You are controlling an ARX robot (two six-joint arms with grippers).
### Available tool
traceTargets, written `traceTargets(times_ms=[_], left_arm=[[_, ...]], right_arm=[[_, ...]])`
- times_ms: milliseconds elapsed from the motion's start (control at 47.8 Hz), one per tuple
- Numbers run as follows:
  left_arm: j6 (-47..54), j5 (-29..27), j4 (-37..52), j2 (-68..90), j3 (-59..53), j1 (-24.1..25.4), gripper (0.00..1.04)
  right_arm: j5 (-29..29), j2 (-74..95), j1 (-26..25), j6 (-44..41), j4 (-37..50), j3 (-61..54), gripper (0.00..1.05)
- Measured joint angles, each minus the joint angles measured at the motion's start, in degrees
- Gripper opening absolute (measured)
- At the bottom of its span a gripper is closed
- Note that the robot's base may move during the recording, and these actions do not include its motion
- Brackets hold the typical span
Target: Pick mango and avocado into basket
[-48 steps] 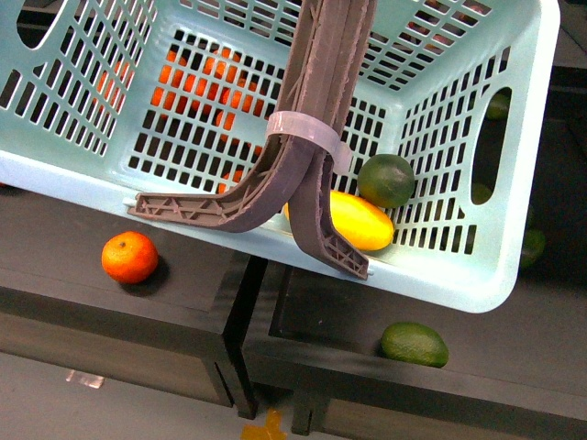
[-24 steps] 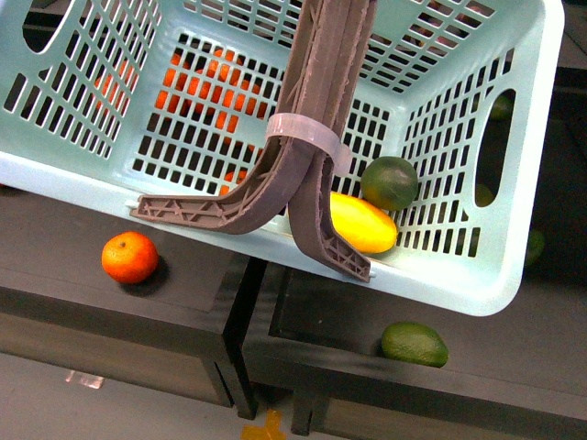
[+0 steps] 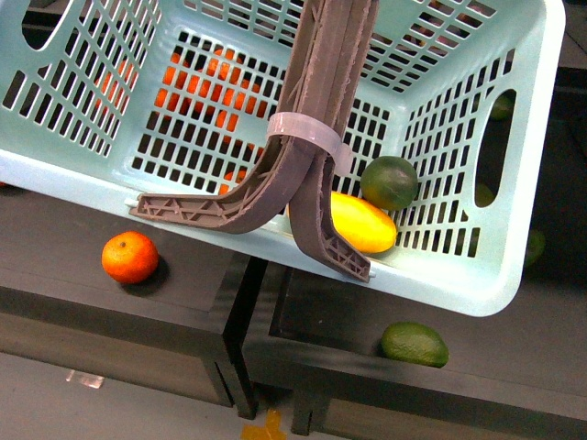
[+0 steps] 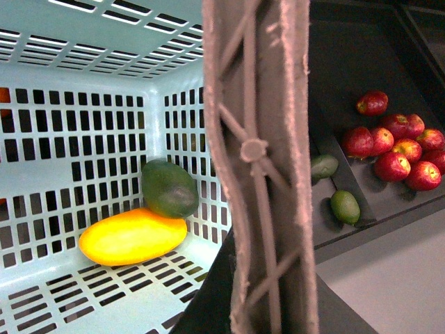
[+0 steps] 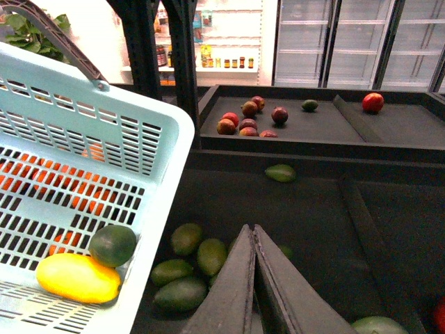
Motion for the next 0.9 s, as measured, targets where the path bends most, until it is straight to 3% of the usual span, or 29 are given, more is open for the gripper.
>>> traceTargets(times_ms=[105,314,481,899], left_arm=[[0.04,0.0,0.0,0.0,0.0,0.0,0.06],[0.02,-0.02,0.0,0.0,0.0,0.0,0.06],[0.13,1.05,0.0,0.02,0.0,-0.79,0.06],[-0.13,-1.03,0.0,0.0,0.0,0.31,0.06]], right_arm=[[-0.02,0.0,0.0,0.0,0.0,0.0,0.28],[0.02,-0.02,0.02,0.02,0.0,0.0,0.62],[0.24,-0.07,0.0,0.07,-0.17,0.0,0.98],[-0.09,-0.07,-0.04,-0.02,-0.26,0.0,0.97]])
